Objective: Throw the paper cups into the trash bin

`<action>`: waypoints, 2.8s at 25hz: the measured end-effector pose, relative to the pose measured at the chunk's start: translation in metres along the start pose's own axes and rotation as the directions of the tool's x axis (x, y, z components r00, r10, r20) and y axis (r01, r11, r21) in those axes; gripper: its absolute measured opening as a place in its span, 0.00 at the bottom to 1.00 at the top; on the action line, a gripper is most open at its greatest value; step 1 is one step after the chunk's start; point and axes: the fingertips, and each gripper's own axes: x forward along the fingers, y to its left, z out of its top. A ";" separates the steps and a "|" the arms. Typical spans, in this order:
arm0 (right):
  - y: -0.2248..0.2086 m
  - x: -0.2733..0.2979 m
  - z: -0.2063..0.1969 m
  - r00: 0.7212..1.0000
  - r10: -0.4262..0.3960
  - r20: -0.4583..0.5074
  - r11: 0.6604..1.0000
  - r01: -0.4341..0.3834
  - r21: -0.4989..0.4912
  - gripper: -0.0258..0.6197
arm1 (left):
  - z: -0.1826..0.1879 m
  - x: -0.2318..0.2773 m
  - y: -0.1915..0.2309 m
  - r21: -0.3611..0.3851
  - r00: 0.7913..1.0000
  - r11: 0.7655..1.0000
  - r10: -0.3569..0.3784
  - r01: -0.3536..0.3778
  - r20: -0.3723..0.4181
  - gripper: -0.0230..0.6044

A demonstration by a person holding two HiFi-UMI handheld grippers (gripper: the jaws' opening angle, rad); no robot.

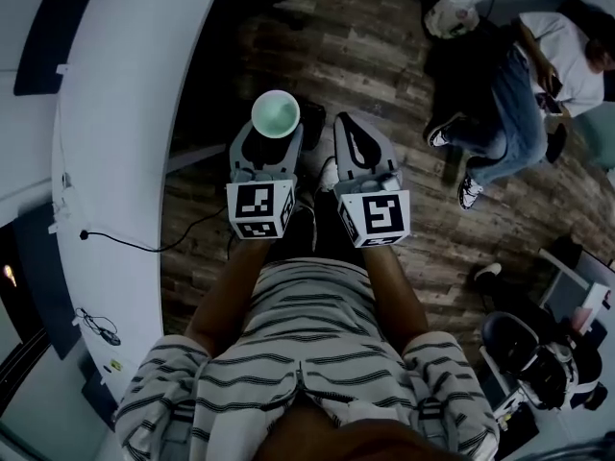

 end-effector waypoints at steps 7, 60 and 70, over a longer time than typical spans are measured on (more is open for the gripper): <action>-0.016 0.009 -0.028 0.999 -0.009 -0.037 1.000 0.009 0.004 0.06 | -0.023 0.017 -0.002 -0.008 0.999 1.000 -0.007 0.007 -0.042 0.47; -0.028 0.052 -0.254 0.952 -0.003 -0.307 0.994 0.038 0.106 0.06 | -0.340 0.138 0.055 -0.039 0.882 0.996 0.048 -0.075 -0.468 0.48; -0.022 0.047 -0.275 0.945 0.000 -0.327 0.993 0.039 0.114 0.06 | -0.395 0.148 0.059 -0.075 0.836 0.994 0.027 -0.082 -0.548 0.48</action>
